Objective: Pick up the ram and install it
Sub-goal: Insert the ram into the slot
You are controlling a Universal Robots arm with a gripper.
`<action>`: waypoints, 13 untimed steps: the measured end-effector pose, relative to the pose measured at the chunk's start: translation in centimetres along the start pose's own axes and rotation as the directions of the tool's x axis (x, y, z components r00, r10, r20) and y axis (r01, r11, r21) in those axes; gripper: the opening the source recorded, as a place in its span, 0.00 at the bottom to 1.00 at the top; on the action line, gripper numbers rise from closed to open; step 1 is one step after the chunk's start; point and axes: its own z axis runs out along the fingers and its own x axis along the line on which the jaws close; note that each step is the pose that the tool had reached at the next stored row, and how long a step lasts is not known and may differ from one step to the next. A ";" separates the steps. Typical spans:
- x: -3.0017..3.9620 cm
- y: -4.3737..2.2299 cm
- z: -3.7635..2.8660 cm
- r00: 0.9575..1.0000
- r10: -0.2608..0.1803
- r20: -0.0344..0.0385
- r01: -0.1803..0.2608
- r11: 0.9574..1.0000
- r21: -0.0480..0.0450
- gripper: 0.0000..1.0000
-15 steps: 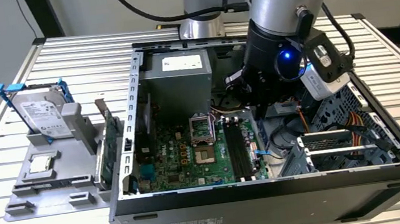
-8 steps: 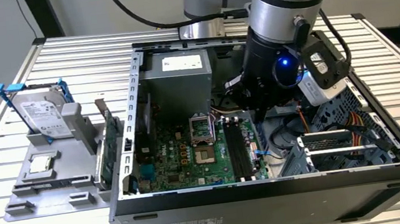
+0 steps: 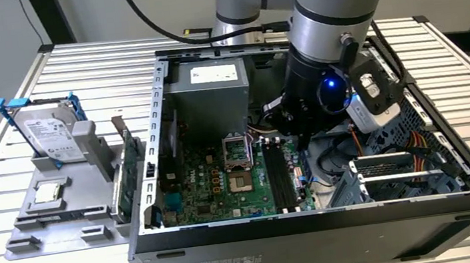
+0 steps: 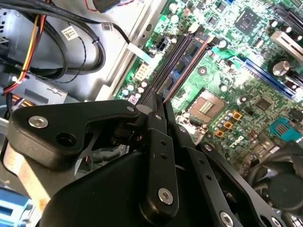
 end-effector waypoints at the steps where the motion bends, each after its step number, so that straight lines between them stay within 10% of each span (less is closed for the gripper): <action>1: 0.00 0.01 0.18 1.000 0.000 0.000 0.000 1.000 0.000 0.00; 13: 0.05 0.16 2.35 1.000 0.000 0.000 0.000 1.000 0.000 0.00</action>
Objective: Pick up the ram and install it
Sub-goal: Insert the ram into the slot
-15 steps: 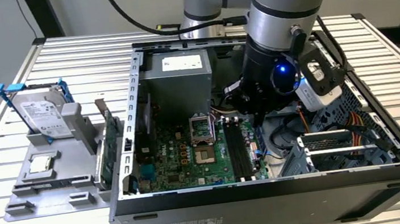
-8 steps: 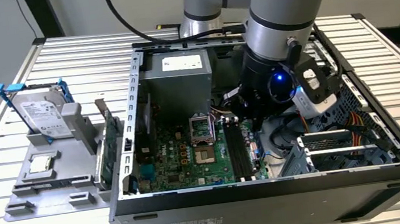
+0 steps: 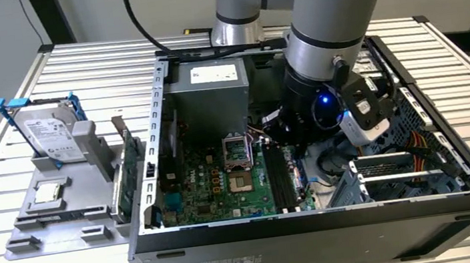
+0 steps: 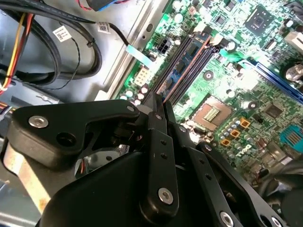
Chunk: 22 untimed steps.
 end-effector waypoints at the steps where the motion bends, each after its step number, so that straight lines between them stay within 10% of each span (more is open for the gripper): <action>1: 0.00 0.01 0.16 1.000 0.000 0.000 0.000 1.000 0.000 0.00; 22: 0.37 0.31 2.86 1.000 -0.004 0.000 0.004 1.000 0.003 0.00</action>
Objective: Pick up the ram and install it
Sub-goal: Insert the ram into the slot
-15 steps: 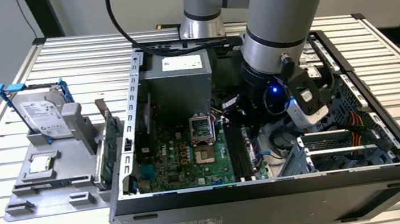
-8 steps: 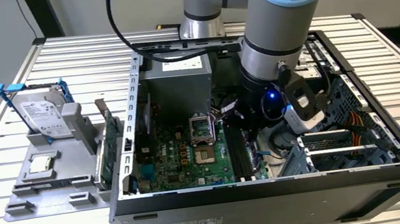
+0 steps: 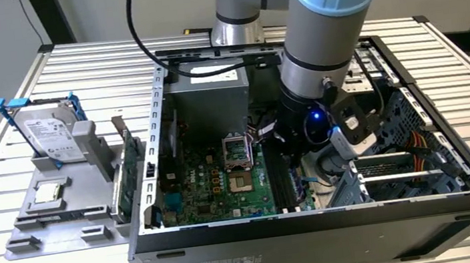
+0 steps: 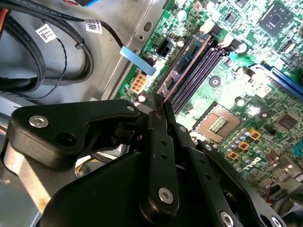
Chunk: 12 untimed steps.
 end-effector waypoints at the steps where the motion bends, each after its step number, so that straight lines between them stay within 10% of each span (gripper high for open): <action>1: 0.01 0.05 0.11 1.000 0.000 0.000 0.000 1.000 0.001 0.00; 12: 0.23 0.09 0.76 1.000 0.000 0.000 0.000 1.000 0.003 0.00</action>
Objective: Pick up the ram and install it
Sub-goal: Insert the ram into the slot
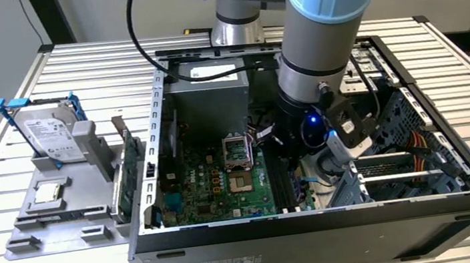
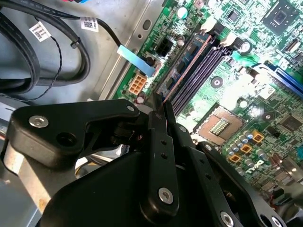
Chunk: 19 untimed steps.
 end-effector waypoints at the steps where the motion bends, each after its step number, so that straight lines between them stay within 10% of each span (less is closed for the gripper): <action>1: 0.01 0.00 0.08 1.000 0.000 0.000 0.000 1.000 0.001 0.00; 19: 0.04 -0.10 -0.31 1.000 0.000 -0.004 0.000 1.000 0.000 0.00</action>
